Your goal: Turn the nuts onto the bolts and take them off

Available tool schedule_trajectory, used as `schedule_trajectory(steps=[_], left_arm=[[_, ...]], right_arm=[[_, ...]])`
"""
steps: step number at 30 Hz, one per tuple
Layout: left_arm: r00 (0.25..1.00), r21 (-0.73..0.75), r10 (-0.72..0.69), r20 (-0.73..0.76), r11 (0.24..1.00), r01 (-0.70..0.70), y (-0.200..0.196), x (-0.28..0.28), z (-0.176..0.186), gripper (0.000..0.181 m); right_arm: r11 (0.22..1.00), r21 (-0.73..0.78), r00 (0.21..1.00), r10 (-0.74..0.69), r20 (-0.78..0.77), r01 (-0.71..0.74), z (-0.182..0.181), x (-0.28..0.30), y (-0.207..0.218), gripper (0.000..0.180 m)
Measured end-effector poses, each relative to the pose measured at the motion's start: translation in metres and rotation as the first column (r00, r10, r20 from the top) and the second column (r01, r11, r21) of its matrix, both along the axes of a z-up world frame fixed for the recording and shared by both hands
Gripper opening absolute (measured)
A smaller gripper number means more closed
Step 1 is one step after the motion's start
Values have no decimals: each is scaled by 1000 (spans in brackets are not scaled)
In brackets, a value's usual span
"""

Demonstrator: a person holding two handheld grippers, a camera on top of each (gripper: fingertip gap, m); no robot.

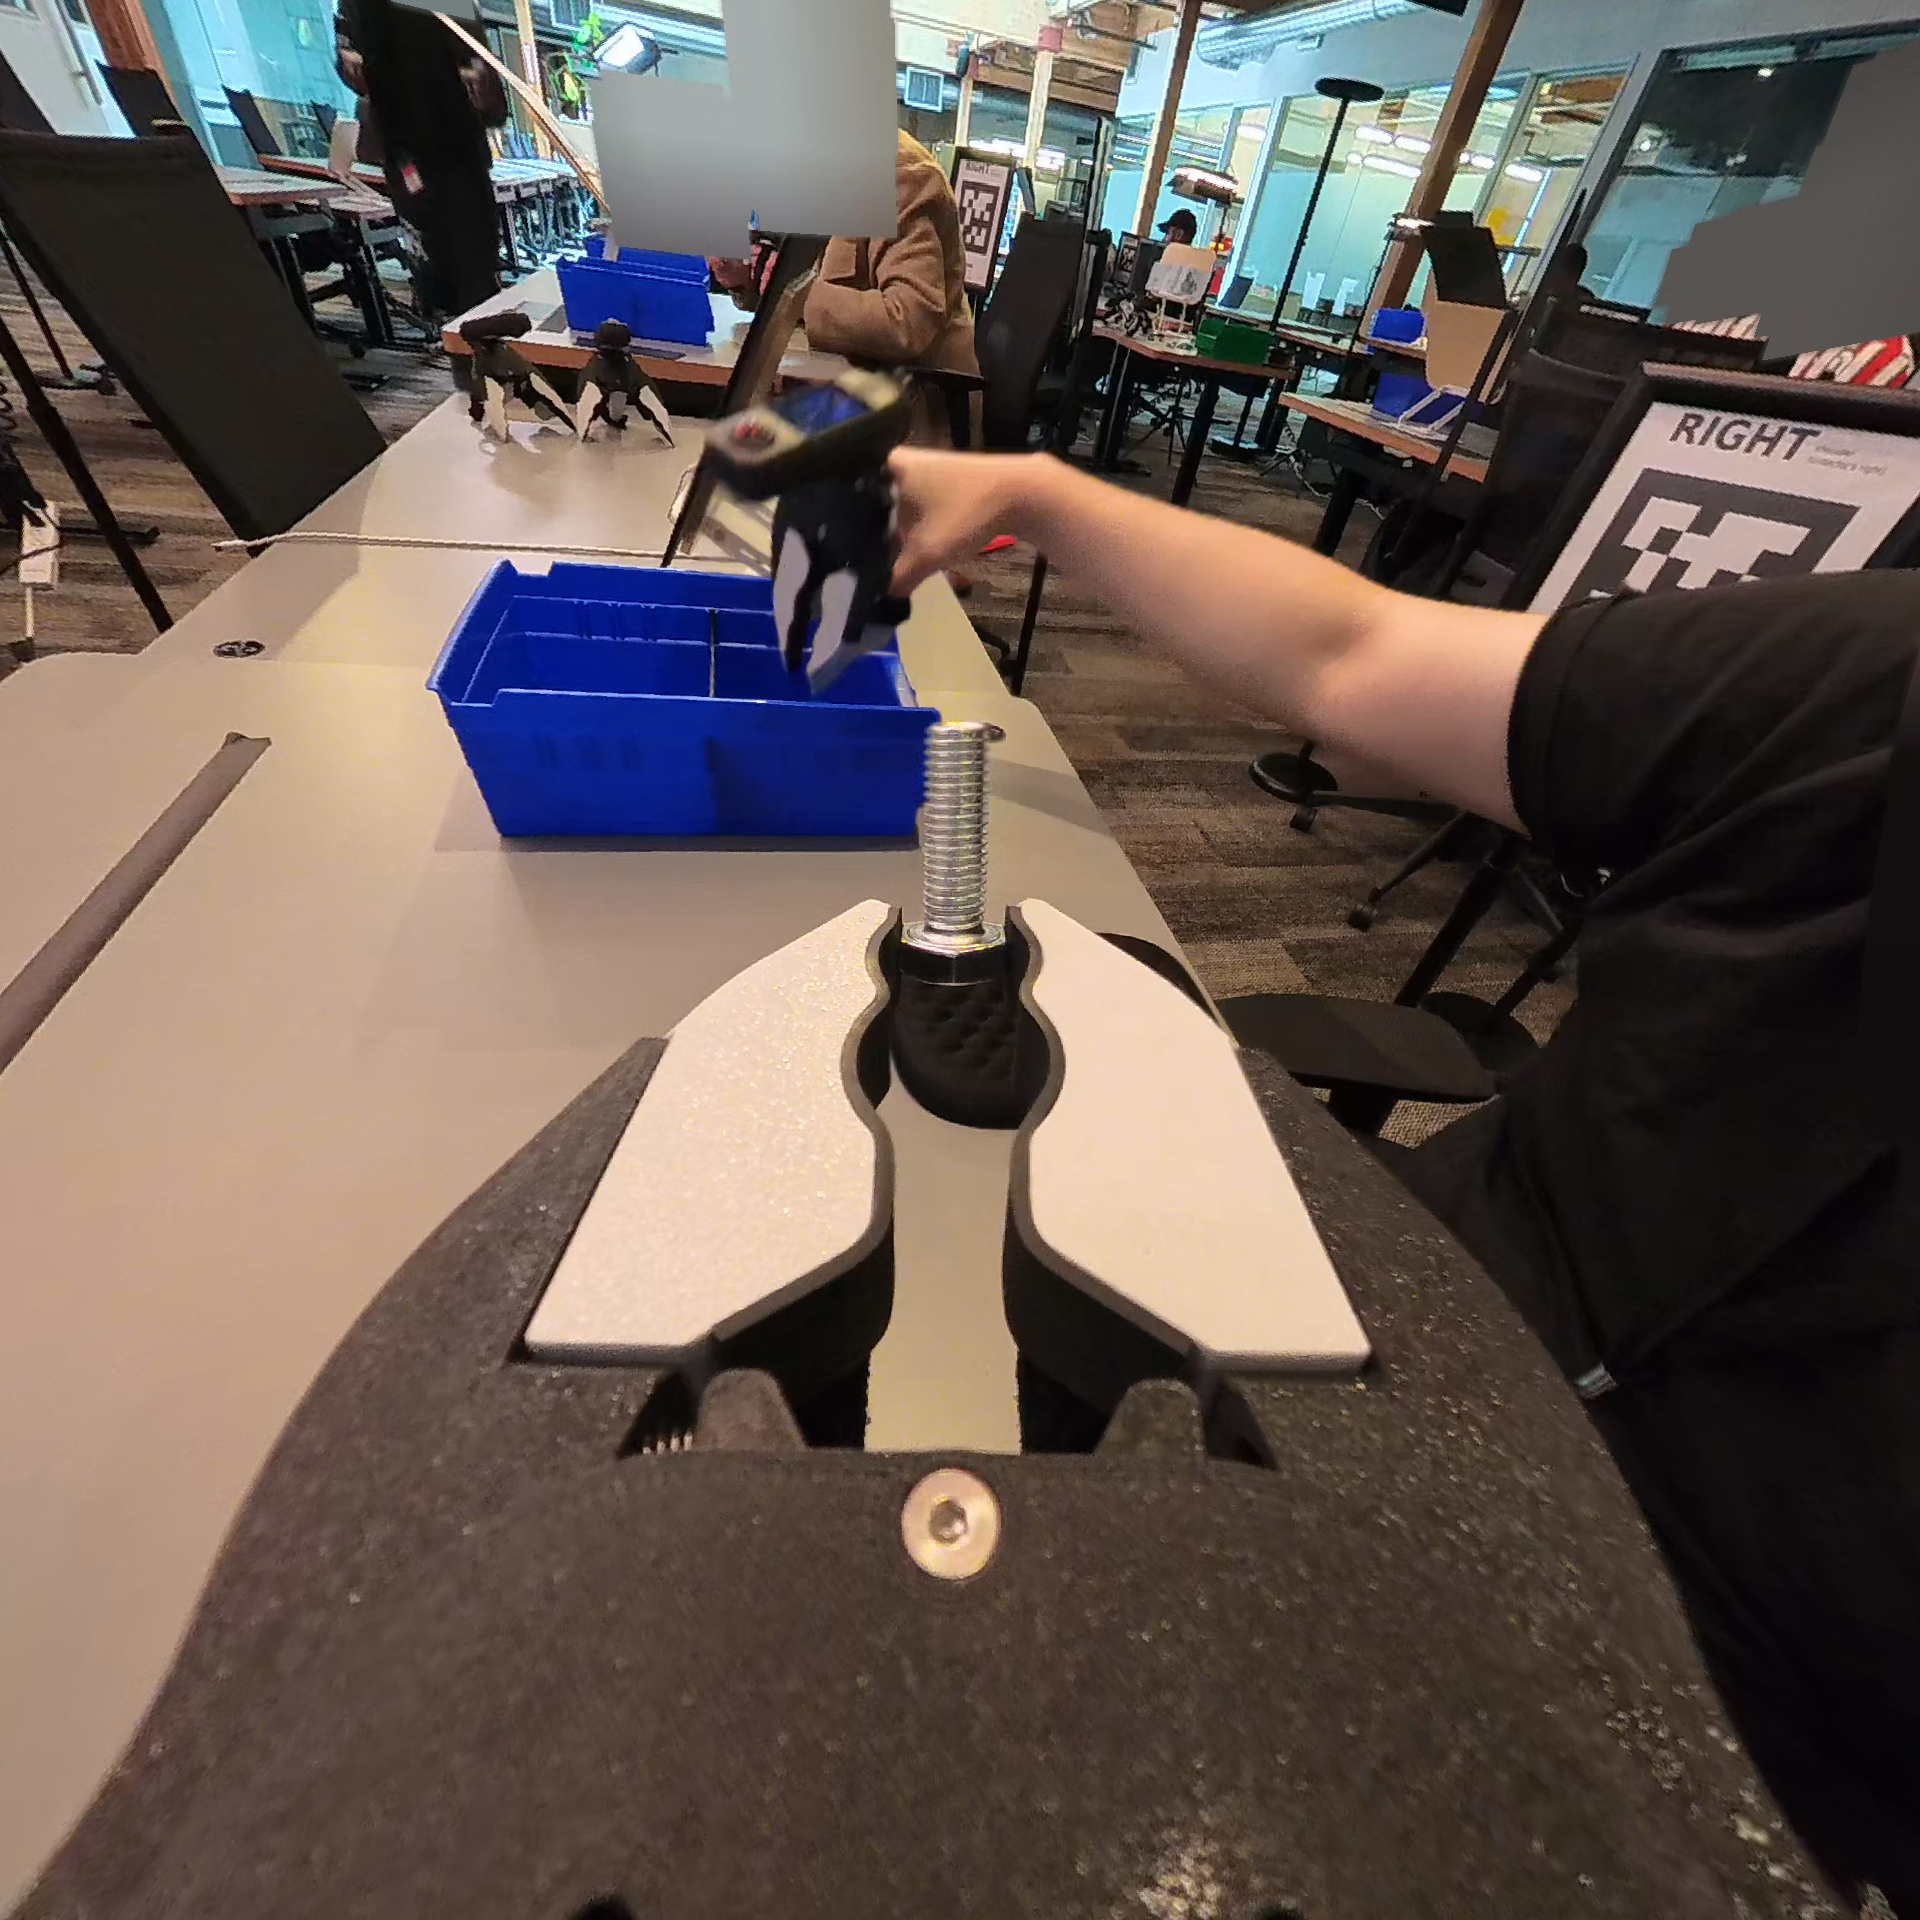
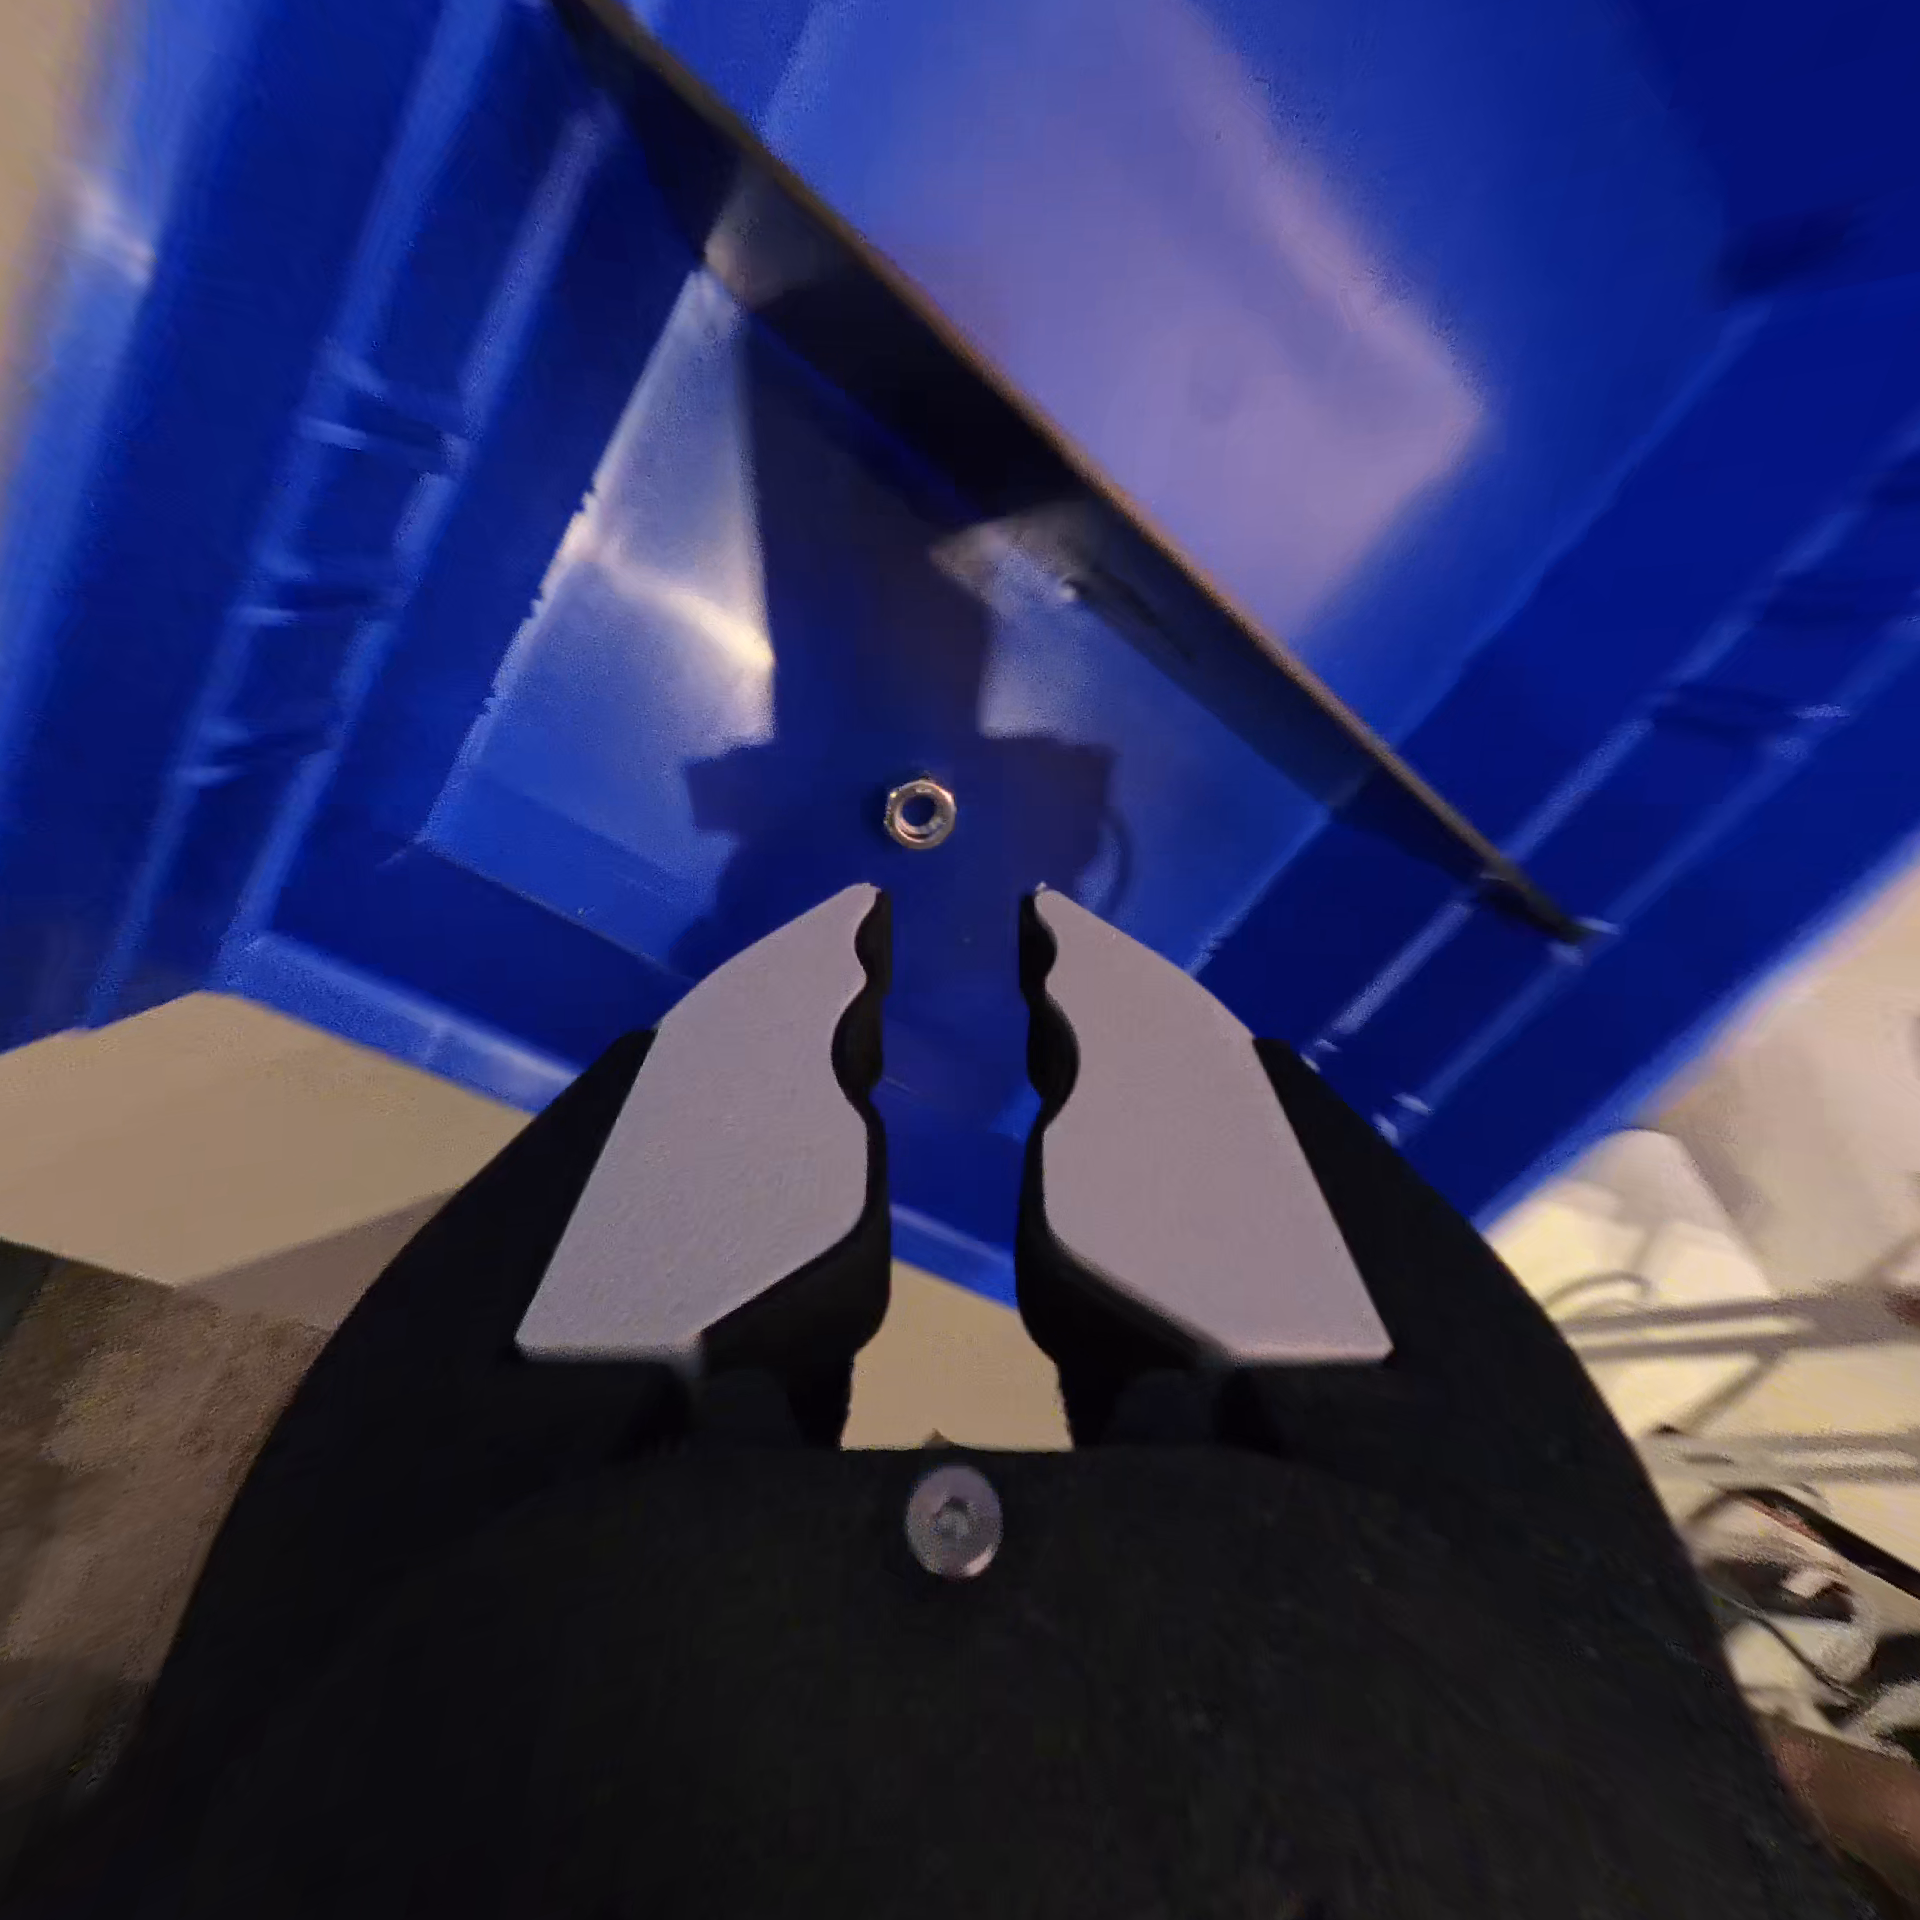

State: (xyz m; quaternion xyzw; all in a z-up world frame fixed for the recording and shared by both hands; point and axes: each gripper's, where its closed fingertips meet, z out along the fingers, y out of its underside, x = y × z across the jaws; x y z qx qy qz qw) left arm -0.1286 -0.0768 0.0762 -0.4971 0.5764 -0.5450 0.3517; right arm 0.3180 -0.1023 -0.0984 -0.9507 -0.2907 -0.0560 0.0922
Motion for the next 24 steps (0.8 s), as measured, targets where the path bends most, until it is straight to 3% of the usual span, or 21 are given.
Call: schedule_trajectory(steps=[3,6,8,11,14,16,24], left_arm=[[1000,-5,2,-1,1000,-2,1,6,-3,18],[999,23,34,8,999,-34,6,15,-5,18],[999,29,47,12,998,-47,6,20,-6,18],[997,37,65,51,997,-67,6,24,-1,18],[996,34,57,73,998,-60,3,23,4,18],[995,39,63,81,997,-66,2,21,6,18],[984,19,63,168,998,-67,1,10,27,18]], right_arm=[[985,148,995,82,52,-89,76,-24,9,23],[926,280,967,251,46,-253,158,-90,20,27],[864,325,908,418,-40,-384,199,-156,21,29],[733,365,752,649,-119,-574,241,-254,17,31],[594,378,590,795,-141,-710,259,-332,12,30],[537,368,524,839,-143,-759,260,-370,13,30],[408,354,421,906,-44,-841,238,-435,33,26]])
